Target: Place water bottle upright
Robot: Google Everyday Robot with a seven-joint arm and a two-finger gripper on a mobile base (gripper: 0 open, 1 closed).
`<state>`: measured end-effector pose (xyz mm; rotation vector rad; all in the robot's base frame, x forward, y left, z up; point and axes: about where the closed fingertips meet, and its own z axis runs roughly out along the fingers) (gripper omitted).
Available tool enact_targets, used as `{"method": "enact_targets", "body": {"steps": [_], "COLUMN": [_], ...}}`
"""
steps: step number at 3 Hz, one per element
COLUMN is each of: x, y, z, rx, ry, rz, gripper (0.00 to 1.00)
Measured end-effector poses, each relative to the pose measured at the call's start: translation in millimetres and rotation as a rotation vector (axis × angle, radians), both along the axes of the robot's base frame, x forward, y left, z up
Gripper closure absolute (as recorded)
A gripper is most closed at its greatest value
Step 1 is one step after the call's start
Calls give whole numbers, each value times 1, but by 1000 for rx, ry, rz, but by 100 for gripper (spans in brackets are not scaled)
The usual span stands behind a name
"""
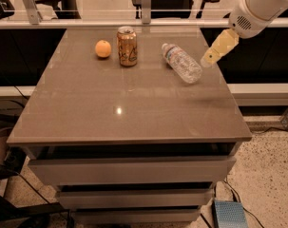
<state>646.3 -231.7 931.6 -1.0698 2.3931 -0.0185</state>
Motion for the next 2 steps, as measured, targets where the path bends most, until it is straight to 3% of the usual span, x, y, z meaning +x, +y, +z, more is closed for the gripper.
{"method": "enact_targets", "body": {"steps": [1,2], "x": [31,31], "y": [12,12], "z": [-18,-18], "rx": [105,106], "ry": [17,17], "rz": [-75,-75], "gripper": [0,0]}}
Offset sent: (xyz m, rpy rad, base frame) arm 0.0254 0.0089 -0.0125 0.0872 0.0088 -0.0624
